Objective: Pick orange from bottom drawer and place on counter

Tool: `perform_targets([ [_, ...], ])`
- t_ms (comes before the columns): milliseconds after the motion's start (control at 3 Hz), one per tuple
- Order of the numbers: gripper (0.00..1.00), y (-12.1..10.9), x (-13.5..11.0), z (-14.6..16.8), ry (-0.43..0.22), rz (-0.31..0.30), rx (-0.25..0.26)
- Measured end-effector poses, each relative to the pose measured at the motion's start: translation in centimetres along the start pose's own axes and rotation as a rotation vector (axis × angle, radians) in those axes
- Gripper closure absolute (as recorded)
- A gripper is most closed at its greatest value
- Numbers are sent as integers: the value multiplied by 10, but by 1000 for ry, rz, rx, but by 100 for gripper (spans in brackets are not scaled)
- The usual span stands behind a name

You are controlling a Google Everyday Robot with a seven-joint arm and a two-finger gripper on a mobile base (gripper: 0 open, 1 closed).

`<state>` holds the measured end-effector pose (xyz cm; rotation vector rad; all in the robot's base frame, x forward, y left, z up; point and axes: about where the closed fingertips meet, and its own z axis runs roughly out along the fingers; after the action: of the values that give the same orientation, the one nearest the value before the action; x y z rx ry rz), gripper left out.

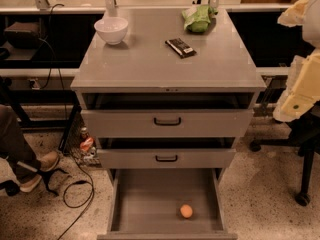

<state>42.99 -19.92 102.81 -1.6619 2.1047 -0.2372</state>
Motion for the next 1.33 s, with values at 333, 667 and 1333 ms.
perform_targets([
  [333,0,0,0,0,0,0,0],
  [667,0,19,3,33,22,35,-59],
  [1333,0,108,9,160,59,270,-217],
])
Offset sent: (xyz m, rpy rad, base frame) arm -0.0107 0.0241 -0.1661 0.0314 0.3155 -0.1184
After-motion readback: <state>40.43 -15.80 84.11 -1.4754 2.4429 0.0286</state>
